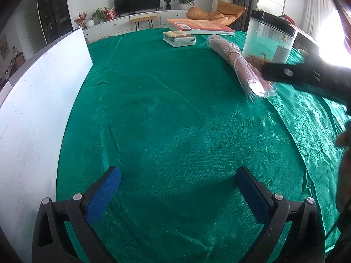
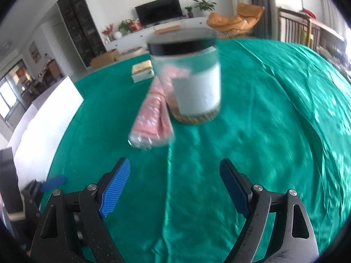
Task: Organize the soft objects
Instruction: 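Grasp the pink wrapped towel roll with the right tool, lift and set it down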
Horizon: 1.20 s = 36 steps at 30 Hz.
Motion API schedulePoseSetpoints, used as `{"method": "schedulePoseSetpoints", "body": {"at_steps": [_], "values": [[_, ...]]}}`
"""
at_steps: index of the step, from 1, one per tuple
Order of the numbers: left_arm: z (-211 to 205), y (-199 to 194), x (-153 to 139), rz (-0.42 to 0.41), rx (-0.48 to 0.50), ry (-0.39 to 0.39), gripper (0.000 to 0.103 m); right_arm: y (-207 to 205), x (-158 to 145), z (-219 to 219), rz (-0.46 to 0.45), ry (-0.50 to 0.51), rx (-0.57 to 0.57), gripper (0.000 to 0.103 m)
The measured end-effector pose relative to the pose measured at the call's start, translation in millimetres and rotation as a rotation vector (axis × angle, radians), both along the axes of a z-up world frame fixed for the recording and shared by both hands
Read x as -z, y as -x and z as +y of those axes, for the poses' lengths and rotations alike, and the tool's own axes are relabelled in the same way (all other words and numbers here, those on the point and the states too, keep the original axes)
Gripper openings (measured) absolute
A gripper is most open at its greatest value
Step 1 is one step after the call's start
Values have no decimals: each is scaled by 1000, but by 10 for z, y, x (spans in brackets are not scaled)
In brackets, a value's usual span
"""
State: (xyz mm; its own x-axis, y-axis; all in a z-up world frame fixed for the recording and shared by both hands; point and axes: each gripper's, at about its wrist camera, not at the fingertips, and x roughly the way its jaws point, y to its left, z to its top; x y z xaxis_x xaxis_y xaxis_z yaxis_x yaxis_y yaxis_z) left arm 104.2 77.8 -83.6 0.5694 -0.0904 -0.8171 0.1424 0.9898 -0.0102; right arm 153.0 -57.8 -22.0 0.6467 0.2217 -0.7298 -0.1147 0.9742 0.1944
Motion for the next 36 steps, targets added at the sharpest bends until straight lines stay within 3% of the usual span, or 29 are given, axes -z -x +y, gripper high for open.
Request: {"method": "schedulePoseSetpoints", "body": {"at_steps": [4, 5, 6, 7, 11, 14, 19, 23, 25, 27, 33, 34, 36], "values": [[-4, 3, -2, -1, 0, 0, 103, -493, 85, 410, 38, 105, -7, 77], [-4, 3, -3, -1, 0, 0, 103, -566, 122, 476, 46, 125, -6, 57], [-3, 3, -2, 0, 0, 0, 103, -622, 164, 525, 60, 143, -12, 44], [-3, 3, -1, 0, 0, 0, 103, -650, 194, 560, 63, 159, -19, 44], [-3, 4, -2, 0, 0, 0, 103, -450, 168, 506, 78, 138, -88, 30], [-4, 5, -2, 0, 0, 0, 103, 26, 128, 323, 125, 83, -169, 27], [-1, 5, -1, 0, 0, 0, 103, 1015, 110, -139, 197, 60, -189, 27], [1, 4, -1, 0, 0, 0, 103, 1491, 94, -594, 192, 110, -41, 27], [3, 0, -2, 0, -2, -1, 103, 1444, 72, -753, 185, 114, 28, 27], [3, -4, -4, 0, -2, -1, 103, 1224, 56, -804, 149, 185, 63, 27], [2, -3, -4, 0, -2, -1, 103, 251, 85, -944, 7, 247, 100, 29], [1, -3, -3, 0, -2, -1, 103, 178, 84, -952, -14, 256, 108, 33], [1, -3, -3, 0, -3, -1, 103, 170, 50, -974, -13, 241, 152, 71]]}}
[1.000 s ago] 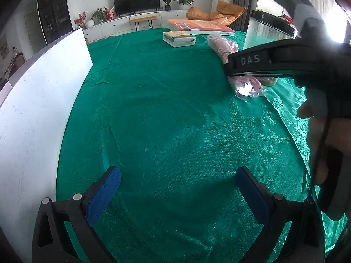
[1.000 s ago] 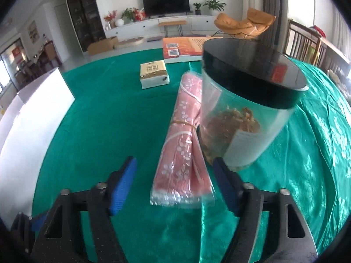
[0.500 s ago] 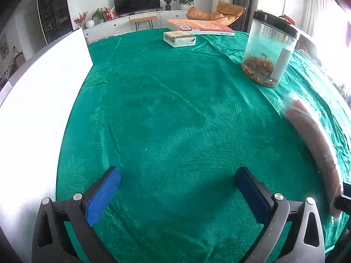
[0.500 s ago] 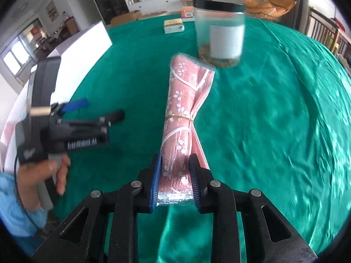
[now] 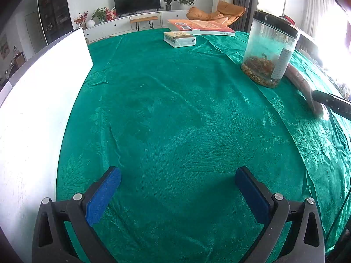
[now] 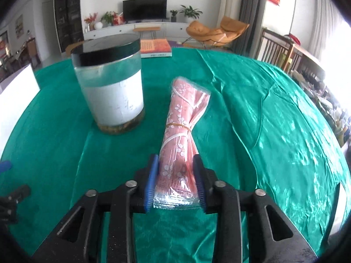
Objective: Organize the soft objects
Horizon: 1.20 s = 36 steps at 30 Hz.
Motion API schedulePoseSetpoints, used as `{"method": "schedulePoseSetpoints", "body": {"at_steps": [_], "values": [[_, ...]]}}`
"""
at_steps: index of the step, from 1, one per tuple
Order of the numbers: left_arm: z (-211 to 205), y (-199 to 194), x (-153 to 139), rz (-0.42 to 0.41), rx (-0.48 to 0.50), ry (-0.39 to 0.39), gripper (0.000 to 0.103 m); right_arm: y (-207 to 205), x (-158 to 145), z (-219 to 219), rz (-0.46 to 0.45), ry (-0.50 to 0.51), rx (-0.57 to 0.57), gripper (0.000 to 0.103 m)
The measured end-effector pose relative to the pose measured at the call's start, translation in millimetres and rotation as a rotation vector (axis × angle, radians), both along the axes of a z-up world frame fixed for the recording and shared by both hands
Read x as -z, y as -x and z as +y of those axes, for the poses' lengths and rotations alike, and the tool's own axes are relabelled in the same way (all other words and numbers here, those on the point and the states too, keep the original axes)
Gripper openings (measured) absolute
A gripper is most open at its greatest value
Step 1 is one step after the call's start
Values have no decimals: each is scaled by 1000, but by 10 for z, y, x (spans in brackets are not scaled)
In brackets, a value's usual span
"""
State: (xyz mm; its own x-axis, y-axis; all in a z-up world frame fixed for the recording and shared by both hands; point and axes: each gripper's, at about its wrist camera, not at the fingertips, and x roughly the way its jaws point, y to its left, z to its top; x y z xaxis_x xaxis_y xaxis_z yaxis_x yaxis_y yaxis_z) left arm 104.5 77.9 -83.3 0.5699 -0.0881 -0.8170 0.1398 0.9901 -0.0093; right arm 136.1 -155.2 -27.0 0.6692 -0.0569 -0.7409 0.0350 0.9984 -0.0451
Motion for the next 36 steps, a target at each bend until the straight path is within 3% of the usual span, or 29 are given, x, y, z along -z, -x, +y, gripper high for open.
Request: {"method": "schedulePoseSetpoints", "body": {"at_steps": [3, 5, 16, 24, 36], "values": [[1, 1, 1, 0, 0, 0, 103, 338, -65, 2, -85, -28, 31, 76], [2, 3, 0, 0, 0, 0, 103, 501, -12, 47, -92, -12, 43, 78], [3, 2, 0, 0, 0, 0, 103, 418, 299, 10, 75, -32, 57, 78], [3, 3, 2, 0, 0, 0, 103, 446, 356, 1, 81, -57, 53, 87], [4, 4, 2, 0, 0, 0, 103, 428, 356, 5, 84, -61, 48, 90]]}}
